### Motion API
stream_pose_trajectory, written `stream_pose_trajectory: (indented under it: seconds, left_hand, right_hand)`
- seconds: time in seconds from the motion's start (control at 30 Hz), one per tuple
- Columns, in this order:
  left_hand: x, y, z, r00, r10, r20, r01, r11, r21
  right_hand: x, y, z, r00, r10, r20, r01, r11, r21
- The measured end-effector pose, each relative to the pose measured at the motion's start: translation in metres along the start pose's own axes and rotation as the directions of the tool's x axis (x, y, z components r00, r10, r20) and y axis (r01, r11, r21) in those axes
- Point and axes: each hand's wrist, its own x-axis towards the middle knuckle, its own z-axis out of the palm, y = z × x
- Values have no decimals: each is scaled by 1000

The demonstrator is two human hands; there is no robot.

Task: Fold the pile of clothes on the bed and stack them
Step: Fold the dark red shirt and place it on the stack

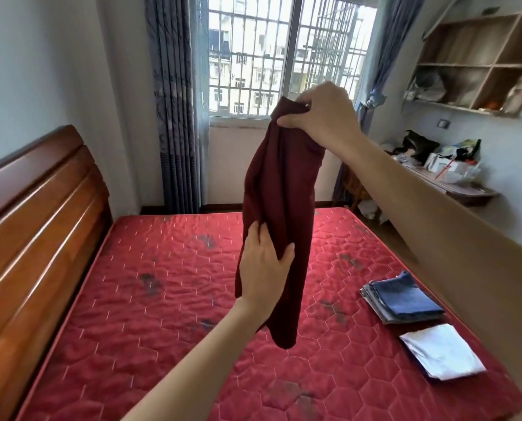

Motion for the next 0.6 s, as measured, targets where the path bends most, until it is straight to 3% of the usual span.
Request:
stream_pose_trajectory:
  seconds: [0.17,0.3,0.5,0.6]
  left_hand:
    - [26,-6,10,999,-37,-18,38,994,104]
    - [40,-27,-1,993,-30,-114,32,999,16]
    - [63,-68,-43,984,152,-98,-154,988,-12]
    - [72,-80,-66,982,171,-78,-175,983,-48]
  right_hand:
    - [-5,3,-1,1000,-26,-5,26,1000,-4]
    - [-6,17,-5,999,-33,-25,31,998,-52]
    - [-7,42,-12,1000,8,18,-8,1000,15]
    - [-6,48,-10,999,6,48,-7,1000,21]
